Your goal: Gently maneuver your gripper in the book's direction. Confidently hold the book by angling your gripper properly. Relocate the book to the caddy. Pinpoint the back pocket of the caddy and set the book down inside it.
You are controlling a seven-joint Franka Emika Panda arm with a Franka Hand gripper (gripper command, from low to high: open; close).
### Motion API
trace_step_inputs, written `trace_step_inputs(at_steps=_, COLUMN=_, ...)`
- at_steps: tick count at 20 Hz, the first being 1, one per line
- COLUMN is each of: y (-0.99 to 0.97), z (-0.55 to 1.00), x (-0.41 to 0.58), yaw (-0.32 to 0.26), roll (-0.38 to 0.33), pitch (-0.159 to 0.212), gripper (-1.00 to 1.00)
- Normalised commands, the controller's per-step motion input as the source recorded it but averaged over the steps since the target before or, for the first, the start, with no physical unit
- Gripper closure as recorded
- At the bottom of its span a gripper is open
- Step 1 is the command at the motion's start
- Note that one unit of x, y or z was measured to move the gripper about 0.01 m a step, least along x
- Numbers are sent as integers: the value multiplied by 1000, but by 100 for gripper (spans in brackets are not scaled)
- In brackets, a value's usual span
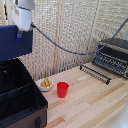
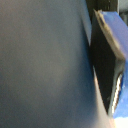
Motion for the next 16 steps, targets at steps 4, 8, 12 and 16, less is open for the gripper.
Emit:
trace_step_inputs(at_steps=4, y=870, z=121, x=59, yaw=-83, roll=-15, pitch=9, gripper=100)
trace_step_inputs(at_steps=8, y=788, z=-24, x=146, yaw=-74, roll=-16, pitch=54, gripper=100)
trace_step_inputs(at_steps=12, y=355, z=-94, x=232, yaw=-33, roll=0, pitch=113, gripper=100)
trace_step_inputs(at_steps=16, y=159, z=0, x=206, yaw=-11, roll=-2, pitch=144, gripper=-100)
